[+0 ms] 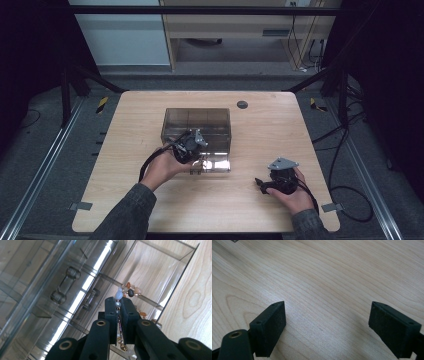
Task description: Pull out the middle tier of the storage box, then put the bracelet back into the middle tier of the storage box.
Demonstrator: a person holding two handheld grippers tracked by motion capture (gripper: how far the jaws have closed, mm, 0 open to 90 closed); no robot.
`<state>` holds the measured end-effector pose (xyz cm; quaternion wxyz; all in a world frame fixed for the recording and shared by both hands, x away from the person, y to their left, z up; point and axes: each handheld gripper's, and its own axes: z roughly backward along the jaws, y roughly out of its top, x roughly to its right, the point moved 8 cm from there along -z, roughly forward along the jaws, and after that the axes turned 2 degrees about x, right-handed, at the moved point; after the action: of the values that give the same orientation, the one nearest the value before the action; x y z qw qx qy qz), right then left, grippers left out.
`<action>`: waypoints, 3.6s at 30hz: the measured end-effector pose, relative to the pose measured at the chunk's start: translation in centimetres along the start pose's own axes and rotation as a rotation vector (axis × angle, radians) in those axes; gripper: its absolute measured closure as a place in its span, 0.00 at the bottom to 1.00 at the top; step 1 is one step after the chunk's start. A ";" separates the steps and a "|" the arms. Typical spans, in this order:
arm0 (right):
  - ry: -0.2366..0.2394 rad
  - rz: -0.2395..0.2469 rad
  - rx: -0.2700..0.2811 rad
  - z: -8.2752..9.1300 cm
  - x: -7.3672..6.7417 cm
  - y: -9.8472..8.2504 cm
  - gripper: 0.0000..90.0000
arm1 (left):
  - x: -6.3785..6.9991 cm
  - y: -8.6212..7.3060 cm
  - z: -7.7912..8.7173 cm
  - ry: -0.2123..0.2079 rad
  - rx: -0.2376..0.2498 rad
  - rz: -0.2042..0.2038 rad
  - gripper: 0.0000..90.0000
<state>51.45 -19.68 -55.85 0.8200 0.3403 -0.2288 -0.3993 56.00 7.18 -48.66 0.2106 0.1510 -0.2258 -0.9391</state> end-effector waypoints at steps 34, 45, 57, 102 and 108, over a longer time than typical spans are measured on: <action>0.001 0.008 0.025 0.2 -0.3 0.4 0.21 | 0.2 0.4 3.1 0.065 0.143 0.005 0.64; 0.033 0.045 0.070 0.5 -2.1 1.6 0.39 | 0.1 0.6 5.0 0.118 0.203 0.033 0.30; 0.067 0.032 0.156 1.8 -3.3 3.3 0.57 | -1.7 -0.2 5.9 0.148 0.260 0.106 0.14; 0.189 0.025 0.202 2.9 -10.1 5.5 1.00 | -5.1 0.9 6.3 0.268 0.409 0.265 0.40; 0.201 0.026 0.215 3.0 -10.7 6.0 1.00 | -5.5 0.8 6.3 0.324 0.440 0.292 0.49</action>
<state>46.29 -9.44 -50.51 0.8026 0.4615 -0.1916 -0.3258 58.65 11.34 -41.84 0.3386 0.3070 -0.4066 -0.7911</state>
